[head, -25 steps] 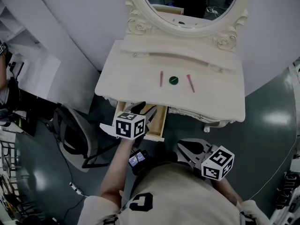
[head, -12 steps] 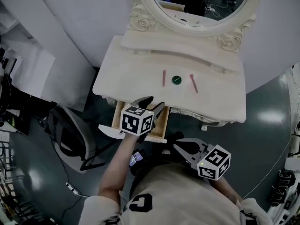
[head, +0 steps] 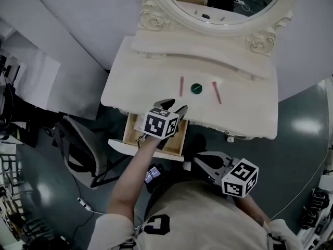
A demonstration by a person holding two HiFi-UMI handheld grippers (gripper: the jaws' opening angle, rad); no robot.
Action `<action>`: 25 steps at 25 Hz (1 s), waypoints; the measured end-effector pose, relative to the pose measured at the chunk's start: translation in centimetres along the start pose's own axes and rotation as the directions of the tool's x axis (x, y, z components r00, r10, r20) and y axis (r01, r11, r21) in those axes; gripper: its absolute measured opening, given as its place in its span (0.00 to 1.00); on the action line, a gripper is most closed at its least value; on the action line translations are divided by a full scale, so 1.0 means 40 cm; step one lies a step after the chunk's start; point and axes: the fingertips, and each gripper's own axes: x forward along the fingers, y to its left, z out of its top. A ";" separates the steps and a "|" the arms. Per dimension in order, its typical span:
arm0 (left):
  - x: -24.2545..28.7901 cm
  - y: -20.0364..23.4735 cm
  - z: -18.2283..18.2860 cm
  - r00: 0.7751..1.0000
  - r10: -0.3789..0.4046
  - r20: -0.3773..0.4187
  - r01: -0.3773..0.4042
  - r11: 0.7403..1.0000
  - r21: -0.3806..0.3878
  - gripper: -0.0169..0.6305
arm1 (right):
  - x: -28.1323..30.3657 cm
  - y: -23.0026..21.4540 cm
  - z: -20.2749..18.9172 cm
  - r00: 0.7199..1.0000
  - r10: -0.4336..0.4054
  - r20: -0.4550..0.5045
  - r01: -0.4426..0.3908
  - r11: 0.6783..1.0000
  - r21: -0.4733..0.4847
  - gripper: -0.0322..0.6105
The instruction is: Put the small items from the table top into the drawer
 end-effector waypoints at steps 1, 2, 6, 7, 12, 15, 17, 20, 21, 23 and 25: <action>0.020 0.005 -0.003 1.000 0.003 -0.021 -0.003 1.000 0.020 0.43 | -0.002 -0.005 0.003 1.000 0.003 -0.001 -0.003 1.000 0.003 0.10; 0.040 0.010 -0.007 0.999 0.009 -0.042 -0.008 0.999 0.039 0.43 | -0.003 -0.010 0.005 1.000 0.005 -0.003 -0.005 1.000 0.007 0.10; 0.107 0.057 -0.011 0.996 0.064 -0.069 -0.061 0.997 0.038 0.43 | -0.007 -0.032 0.001 1.000 0.013 -0.007 -0.012 0.999 0.039 0.10; 0.120 0.073 -0.010 0.994 0.082 -0.069 -0.080 0.996 0.030 0.43 | -0.007 -0.036 -0.001 1.000 0.013 -0.008 -0.013 0.999 0.045 0.10; 0.178 0.143 -0.012 0.982 0.168 -0.083 -0.166 0.985 0.037 0.43 | -0.014 -0.052 -0.011 1.000 0.000 -0.002 0.000 0.998 0.071 0.10; 0.218 0.163 -0.015 0.977 0.187 -0.103 -0.184 0.982 0.045 0.43 | -0.027 -0.071 -0.017 1.000 -0.021 0.001 0.021 0.995 0.093 0.10; 0.245 0.170 -0.018 0.973 0.198 -0.119 -0.191 0.979 0.071 0.43 | -0.035 -0.079 -0.020 0.999 -0.032 0.003 0.032 0.994 0.102 0.10; 0.272 0.183 -0.026 0.967 0.214 -0.137 -0.203 0.975 0.092 0.41 | -0.045 -0.087 -0.024 0.999 -0.046 0.006 0.045 0.993 0.111 0.10; 0.278 0.186 -0.026 0.967 0.215 -0.139 -0.204 0.975 0.087 0.41 | -0.049 -0.091 -0.025 0.999 -0.051 0.007 0.050 0.992 0.114 0.10; 0.286 0.190 -0.025 0.968 0.212 -0.137 -0.203 0.976 0.074 0.41 | -0.055 -0.099 -0.026 0.998 -0.058 0.009 0.056 0.991 0.120 0.10; 0.294 0.194 -0.029 0.965 0.215 -0.147 -0.206 0.976 0.074 0.40 | -0.058 -0.105 -0.026 0.998 -0.060 0.009 0.059 0.990 0.126 0.10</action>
